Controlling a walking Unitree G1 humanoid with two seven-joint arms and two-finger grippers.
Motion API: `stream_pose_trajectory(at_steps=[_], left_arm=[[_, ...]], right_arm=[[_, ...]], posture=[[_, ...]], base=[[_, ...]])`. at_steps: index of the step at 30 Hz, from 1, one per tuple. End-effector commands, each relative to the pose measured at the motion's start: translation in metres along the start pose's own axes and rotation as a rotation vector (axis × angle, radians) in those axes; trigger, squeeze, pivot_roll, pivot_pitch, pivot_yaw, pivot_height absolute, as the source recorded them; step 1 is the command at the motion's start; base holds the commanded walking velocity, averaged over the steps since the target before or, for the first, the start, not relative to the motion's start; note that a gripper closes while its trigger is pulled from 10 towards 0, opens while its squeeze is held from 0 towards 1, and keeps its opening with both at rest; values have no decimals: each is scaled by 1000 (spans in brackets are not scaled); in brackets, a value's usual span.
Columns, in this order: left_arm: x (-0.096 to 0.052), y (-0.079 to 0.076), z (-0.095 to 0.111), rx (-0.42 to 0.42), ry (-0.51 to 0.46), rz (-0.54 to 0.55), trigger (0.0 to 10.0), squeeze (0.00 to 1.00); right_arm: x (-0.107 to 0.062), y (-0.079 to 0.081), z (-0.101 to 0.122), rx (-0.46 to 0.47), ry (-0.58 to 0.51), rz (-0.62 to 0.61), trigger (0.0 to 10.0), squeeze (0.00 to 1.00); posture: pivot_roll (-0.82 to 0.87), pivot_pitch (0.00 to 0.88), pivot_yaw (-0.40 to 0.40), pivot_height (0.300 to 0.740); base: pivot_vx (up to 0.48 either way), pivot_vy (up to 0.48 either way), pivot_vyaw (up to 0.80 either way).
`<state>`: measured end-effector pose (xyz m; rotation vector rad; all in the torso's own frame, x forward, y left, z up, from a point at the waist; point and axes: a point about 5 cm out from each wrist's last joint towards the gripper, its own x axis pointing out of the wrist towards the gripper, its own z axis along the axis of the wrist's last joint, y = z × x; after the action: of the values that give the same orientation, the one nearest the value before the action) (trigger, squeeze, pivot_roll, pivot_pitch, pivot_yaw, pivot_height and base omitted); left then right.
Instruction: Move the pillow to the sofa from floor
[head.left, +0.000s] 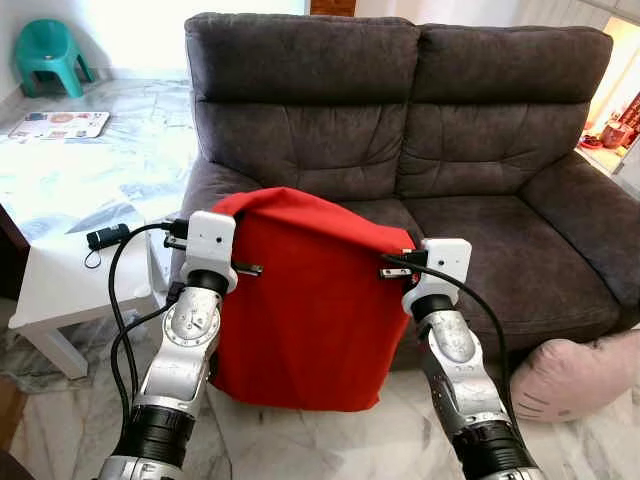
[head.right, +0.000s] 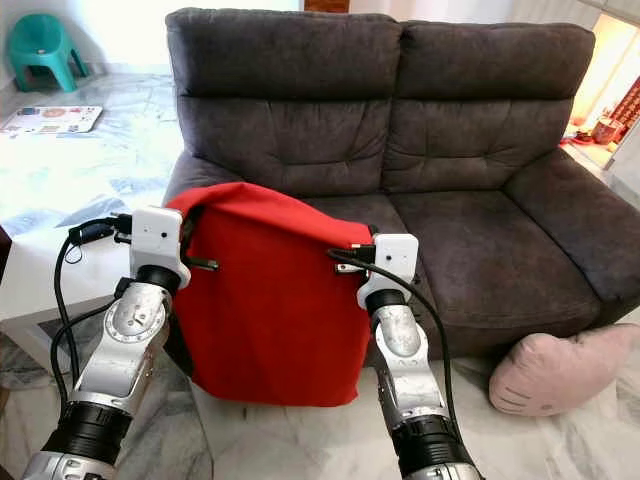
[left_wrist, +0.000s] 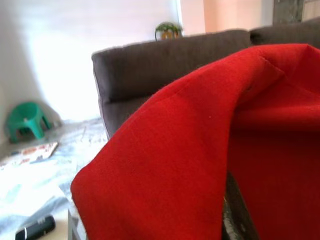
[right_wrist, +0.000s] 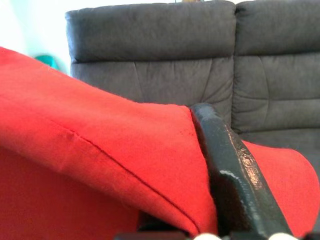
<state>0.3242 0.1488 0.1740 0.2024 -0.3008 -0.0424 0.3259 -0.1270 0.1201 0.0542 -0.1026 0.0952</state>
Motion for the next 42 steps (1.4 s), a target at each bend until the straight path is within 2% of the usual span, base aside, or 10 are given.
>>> stream_pose_trajectory(at_steps=[1,5,12,21,42], left_arm=[[9,20,34,34,-146,99,10000,0],[11,17,49,100,-205,84,10000,0],[9,17,37,96,-154,91,10000,0],[9,20,32,88,-125,102,10000,0],[8,25,35,98,-139,119,10000,0]], right_arm=[[7,-10,28,-11,-131,-35,10000,0],[7,-4,31,-24,-156,-5,10000,0],[6,-3,34,-27,-167,8,10000,0],[5,-7,33,-11,-164,-9,10000,0],[7,-2,44,-35,-197,21,10000,0]], posture=[[84,0,-71,740],[90,0,-75,740],[83,0,-73,740],[83,0,-73,740],[80,0,-74,740]], base=[[0,0,0],[0,0,127],[0,0,758],[0,0,0],[0,0,0]])
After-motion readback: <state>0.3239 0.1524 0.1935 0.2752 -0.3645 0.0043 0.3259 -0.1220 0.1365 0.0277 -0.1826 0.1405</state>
